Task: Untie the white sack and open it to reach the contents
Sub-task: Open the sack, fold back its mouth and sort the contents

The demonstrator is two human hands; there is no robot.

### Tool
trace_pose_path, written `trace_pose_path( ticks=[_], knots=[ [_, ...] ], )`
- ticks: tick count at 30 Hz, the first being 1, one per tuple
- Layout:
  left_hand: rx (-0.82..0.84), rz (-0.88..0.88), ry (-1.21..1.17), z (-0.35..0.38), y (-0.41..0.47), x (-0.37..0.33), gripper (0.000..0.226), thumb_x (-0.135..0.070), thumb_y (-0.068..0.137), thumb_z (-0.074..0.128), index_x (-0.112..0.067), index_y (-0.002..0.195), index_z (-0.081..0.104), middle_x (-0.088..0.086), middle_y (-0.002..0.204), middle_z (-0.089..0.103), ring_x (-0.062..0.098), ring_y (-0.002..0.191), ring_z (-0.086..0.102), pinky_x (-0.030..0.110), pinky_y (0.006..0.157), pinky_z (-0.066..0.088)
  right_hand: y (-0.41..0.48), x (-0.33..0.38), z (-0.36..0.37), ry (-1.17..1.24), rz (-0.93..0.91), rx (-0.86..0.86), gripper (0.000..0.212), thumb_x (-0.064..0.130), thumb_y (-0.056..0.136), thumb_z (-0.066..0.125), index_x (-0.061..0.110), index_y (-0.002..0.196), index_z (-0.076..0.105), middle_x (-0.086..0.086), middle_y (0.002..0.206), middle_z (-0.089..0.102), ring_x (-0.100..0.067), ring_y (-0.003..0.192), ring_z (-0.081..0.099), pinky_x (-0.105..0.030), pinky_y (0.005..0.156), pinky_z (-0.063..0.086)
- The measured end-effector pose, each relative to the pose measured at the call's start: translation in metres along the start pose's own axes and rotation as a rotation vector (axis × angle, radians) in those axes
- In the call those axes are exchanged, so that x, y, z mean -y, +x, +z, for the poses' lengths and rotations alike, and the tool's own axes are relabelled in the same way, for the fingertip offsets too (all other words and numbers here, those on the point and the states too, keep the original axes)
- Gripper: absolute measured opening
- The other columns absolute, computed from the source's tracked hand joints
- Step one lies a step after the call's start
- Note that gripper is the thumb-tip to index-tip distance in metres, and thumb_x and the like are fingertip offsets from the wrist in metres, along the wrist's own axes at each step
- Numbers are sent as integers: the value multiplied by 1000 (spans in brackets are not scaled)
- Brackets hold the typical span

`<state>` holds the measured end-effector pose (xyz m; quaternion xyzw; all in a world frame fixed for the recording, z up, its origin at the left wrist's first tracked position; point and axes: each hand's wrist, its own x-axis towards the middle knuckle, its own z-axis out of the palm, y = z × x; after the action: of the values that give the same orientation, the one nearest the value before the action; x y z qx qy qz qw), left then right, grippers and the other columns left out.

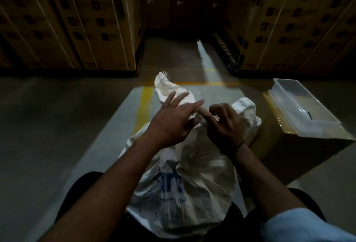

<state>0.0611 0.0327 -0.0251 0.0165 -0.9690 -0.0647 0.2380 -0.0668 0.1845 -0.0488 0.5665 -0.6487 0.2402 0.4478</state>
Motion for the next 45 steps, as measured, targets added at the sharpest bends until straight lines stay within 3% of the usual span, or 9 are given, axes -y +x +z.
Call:
trace_pose_path(
  ticks=[5,10,16,20,24,28,33,38,45],
  knots=[
    [208,-73,-85,-10,13,4,45,-56,86,64,-27,121,62,-4,113,64,19,108,59,32,85,46,-9,-12,-9,109,57,361,48,26,87,50,9,131,58,-14,122,61,-33,101,61,-39,80,45],
    [177,122,75,-16,17,0,29,-39,82,70,-26,107,62,-3,101,62,28,79,64,31,57,39,-3,-12,-28,646,306,777,62,38,83,68,25,139,46,1,134,57,-16,117,57,-34,95,46],
    [-48,256,51,-27,15,-8,15,-12,81,63,-18,93,58,3,98,56,26,68,54,32,48,41,12,-18,-50,535,455,576,30,34,78,77,23,105,69,3,96,71,-13,82,64,-32,72,52],
    [-93,-34,-141,-27,12,-21,24,-14,82,59,-23,101,47,-3,133,49,31,81,63,40,55,51,28,-14,-53,356,276,508,25,28,78,72,15,92,55,-2,94,59,-23,77,57,-36,55,45],
    [283,-277,-469,-30,15,-26,52,-19,91,61,-30,134,35,7,112,66,30,97,65,45,84,53,34,-8,-52,95,25,351,15,14,82,64,9,93,55,-11,103,61,-30,83,59,-36,47,45],
    [538,-311,-569,-51,26,-22,49,-35,92,68,-17,135,55,-1,117,64,17,104,59,33,91,47,18,0,-47,14,-21,281,5,11,92,50,10,93,55,-16,111,61,-33,94,59,-41,79,46],
    [395,-180,-200,-52,32,-15,36,-40,79,78,-22,107,63,0,95,65,20,95,57,33,74,47,9,11,-45,237,168,537,19,13,82,49,15,101,44,-12,131,48,-36,65,54,-37,54,41],
    [-25,130,9,-46,19,-5,23,-13,72,73,-21,88,58,-3,88,60,24,88,44,33,71,39,16,2,-56,952,461,672,36,18,84,71,20,115,54,1,139,40,-13,121,51,-26,93,50],
    [-138,-73,-319,-38,-1,-4,27,-3,72,73,-14,88,54,2,103,45,16,74,46,31,60,43,17,-2,-54,624,554,710,39,29,71,77,27,95,46,9,89,58,-17,77,58,-34,65,50]
  ],
)
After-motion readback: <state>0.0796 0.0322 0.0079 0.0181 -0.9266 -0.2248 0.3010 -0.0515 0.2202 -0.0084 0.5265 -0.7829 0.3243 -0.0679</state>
